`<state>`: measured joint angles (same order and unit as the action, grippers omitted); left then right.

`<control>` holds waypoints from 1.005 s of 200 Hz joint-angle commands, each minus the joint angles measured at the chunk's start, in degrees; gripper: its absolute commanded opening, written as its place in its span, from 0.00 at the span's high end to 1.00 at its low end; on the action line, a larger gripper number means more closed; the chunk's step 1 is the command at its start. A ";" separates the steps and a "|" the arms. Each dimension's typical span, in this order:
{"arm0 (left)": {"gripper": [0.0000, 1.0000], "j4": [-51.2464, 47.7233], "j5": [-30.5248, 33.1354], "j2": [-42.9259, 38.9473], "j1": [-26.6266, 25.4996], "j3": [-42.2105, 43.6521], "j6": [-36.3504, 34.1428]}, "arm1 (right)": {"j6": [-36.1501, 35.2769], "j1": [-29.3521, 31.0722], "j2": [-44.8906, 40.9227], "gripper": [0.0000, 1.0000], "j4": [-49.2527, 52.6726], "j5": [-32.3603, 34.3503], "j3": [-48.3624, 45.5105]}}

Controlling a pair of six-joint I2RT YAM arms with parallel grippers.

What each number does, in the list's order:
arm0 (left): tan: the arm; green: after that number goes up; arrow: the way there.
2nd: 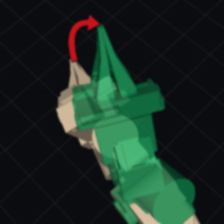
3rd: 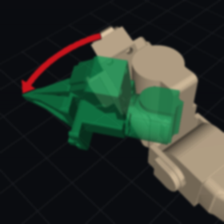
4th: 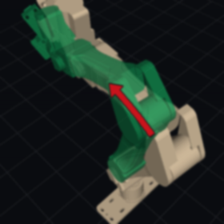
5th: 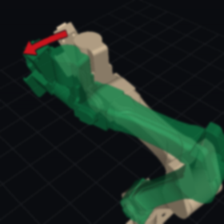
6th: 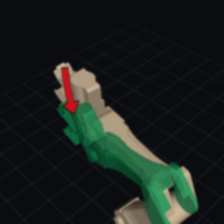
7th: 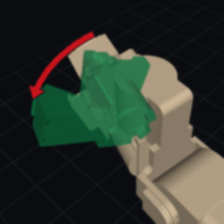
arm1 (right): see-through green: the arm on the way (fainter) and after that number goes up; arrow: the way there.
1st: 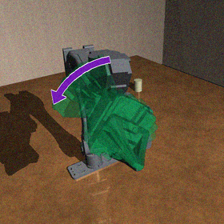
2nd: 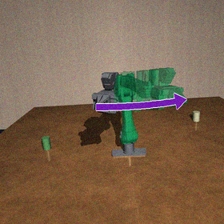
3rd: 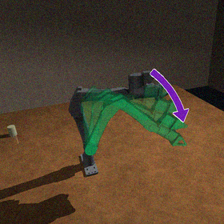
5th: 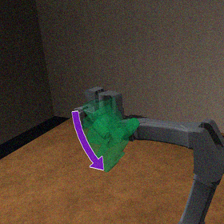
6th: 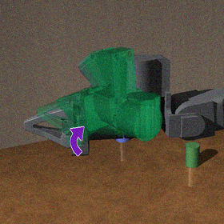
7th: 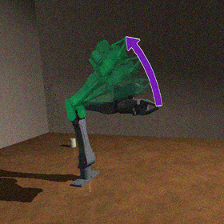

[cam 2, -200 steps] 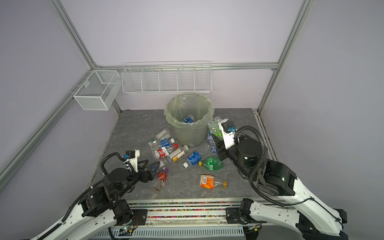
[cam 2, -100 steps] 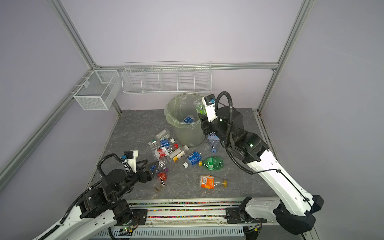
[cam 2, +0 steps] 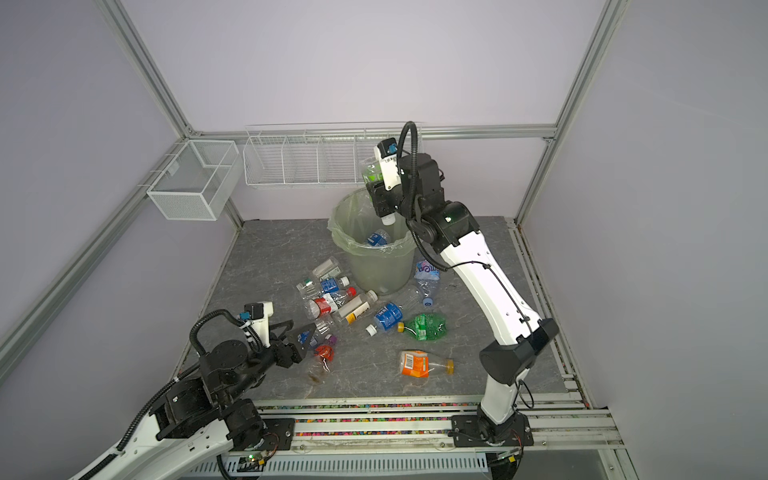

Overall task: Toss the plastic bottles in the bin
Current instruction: 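Lift the green-labelled bottle with the right gripper and carry it over the bin, then open the right gripper to drop the bottle into the bin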

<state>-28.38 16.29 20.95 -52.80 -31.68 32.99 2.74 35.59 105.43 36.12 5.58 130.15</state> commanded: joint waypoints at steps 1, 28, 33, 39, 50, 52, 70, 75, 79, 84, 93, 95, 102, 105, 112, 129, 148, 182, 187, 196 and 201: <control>0.17 -1.56 0.55 -0.64 -0.22 -1.94 0.84 | 0.76 -0.44 3.74 0.22 6.68 -2.07 5.35; 0.17 -2.43 0.67 -1.62 -0.21 -2.42 0.73 | 1.45 -0.42 1.66 0.07 5.72 -2.12 2.30; 0.17 -2.45 0.80 -1.72 -0.21 -2.42 0.73 | 1.55 -0.44 0.80 0.12 5.10 -2.22 1.06; 0.17 -2.54 0.76 -1.90 -0.20 -2.42 0.76 | 1.56 -0.38 -0.23 0.12 4.57 -2.29 -0.24; 0.17 -2.64 0.78 -2.00 -0.20 -2.44 0.77 | 1.56 -0.17 -2.28 0.12 3.77 -2.33 -2.31; 0.18 -2.69 0.76 -1.97 -0.22 -2.43 0.76 | 1.52 -0.17 -2.65 0.12 3.69 -2.27 -2.70; 0.18 -3.03 0.59 -1.98 -0.25 -2.55 0.76 | 1.39 0.52 -6.56 0.12 3.31 -2.04 -6.28; 0.18 -3.20 0.62 -1.95 -0.26 -2.58 0.82 | 1.25 0.78 -7.90 0.12 3.12 -2.02 -7.70; 0.18 -3.32 0.67 -2.01 -0.28 -2.53 0.84 | 1.29 1.10 -8.83 0.12 2.85 -1.98 -9.03; 0.18 -3.48 0.67 -1.93 -0.26 -2.51 0.84 | 1.29 1.48 -10.38 0.12 2.50 -1.79 -10.84; 0.18 -3.71 0.65 -1.84 -0.20 -2.42 0.84 | 1.05 2.32 -13.72 0.12 1.36 -1.25 -14.97; 0.18 -3.75 0.60 -1.80 -0.25 -2.42 0.84 | 0.97 2.52 -14.45 0.12 1.16 -1.14 -15.84; 0.18 -3.98 0.59 -1.63 -0.20 -2.33 0.78 | 1.08 3.13 -17.08 0.12 0.56 -0.64 -19.24; 0.18 -4.04 0.58 -1.51 -0.22 -2.33 0.76 | 1.12 3.33 -18.18 0.12 0.41 -0.47 -20.67; 0.18 -4.20 0.35 -0.96 -0.21 -2.25 0.71 | 1.32 3.86 -20.80 0.12 0.04 -0.22 -24.08; 0.18 -4.28 -0.77 0.82 -0.20 -2.24 0.45 | 2.51 4.79 -27.24 0.12 -0.54 0.53 -32.34; 0.18 -3.49 -2.47 3.63 -0.27 -2.40 0.15 | 4.63 5.35 -33.94 0.12 -0.66 0.88 -40.84; 0.17 -0.42 -4.13 8.80 -2.29 -3.01 -0.90 | 9.89 5.54 -44.72 0.12 0.21 1.93 -53.39; 0.17 0.27 -4.01 9.65 -3.04 -3.19 -0.99 | 10.77 5.54 -46.12 0.12 0.47 2.26 -54.72; 0.17 1.86 -3.64 11.65 -5.00 -3.61 -1.88 | 12.02 5.54 -48.26 0.12 0.94 2.50 -57.09; 0.18 2.66 -3.17 12.98 -6.28 -3.99 -2.48 | 12.59 5.54 -49.32 0.12 1.26 2.58 -58.24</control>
<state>-29.87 13.23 30.17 -55.37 -32.93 32.47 10.22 40.77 60.73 36.62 6.59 76.75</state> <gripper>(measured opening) 0.826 0.883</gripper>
